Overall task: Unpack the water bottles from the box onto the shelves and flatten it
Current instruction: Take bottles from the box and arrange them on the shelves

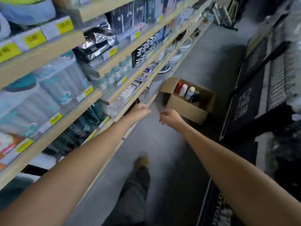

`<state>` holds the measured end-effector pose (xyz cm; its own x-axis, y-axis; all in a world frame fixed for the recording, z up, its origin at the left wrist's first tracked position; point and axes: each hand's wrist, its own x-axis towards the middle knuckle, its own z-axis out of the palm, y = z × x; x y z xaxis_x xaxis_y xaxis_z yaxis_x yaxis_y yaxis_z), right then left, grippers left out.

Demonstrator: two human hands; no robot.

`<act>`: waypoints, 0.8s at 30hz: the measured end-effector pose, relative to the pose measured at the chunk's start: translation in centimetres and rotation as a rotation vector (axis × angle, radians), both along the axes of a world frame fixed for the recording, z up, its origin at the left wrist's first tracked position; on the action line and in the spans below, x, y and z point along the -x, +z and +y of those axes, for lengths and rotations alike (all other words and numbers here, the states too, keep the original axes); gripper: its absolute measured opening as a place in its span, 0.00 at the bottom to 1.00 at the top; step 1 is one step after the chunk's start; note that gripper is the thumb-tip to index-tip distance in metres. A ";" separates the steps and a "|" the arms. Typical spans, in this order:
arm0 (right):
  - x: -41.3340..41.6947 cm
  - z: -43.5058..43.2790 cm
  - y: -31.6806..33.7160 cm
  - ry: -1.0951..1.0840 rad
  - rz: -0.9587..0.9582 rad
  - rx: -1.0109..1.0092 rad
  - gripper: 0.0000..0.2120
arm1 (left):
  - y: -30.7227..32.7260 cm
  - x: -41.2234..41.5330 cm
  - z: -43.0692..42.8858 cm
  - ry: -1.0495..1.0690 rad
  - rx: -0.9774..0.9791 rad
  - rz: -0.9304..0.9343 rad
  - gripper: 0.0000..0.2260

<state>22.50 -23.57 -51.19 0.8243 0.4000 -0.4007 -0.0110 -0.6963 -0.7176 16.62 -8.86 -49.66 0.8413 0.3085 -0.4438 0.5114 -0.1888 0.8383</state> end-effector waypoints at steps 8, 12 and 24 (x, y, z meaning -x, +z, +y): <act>-15.8 -3.9 -2.7 -0.141 0.117 0.060 0.13 | -3.6 -19.8 -3.5 -0.224 0.075 0.111 0.22; -22.7 -6.7 -2.9 -0.265 0.169 0.043 0.14 | -4.6 -28.9 -6.1 -0.302 0.092 0.137 0.22; -45.9 -16.0 -8.7 -0.459 0.222 -0.010 0.18 | -9.9 -53.7 -14.0 -0.393 0.030 0.263 0.25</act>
<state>68.35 -39.61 -59.94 0.8113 0.0209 -0.5843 -0.4674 -0.5772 -0.6696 70.33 -22.85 -59.60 0.7495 -0.0272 -0.6615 0.6017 -0.3887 0.6978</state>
